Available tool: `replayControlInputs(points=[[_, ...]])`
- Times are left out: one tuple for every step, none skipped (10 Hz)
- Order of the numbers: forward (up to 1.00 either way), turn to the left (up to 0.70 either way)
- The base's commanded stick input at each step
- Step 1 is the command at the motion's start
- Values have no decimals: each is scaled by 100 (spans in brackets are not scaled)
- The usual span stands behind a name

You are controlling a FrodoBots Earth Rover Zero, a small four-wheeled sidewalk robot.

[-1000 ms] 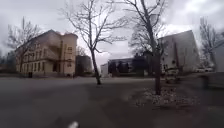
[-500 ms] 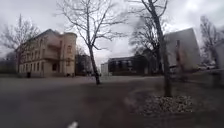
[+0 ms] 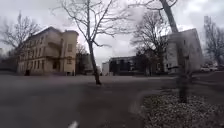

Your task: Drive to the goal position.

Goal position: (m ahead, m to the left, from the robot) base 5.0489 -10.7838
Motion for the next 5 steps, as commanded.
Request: replayControlInputs(points=[[100, 0], [100, 0], [100, -2], [100, -27], [100, -40]])
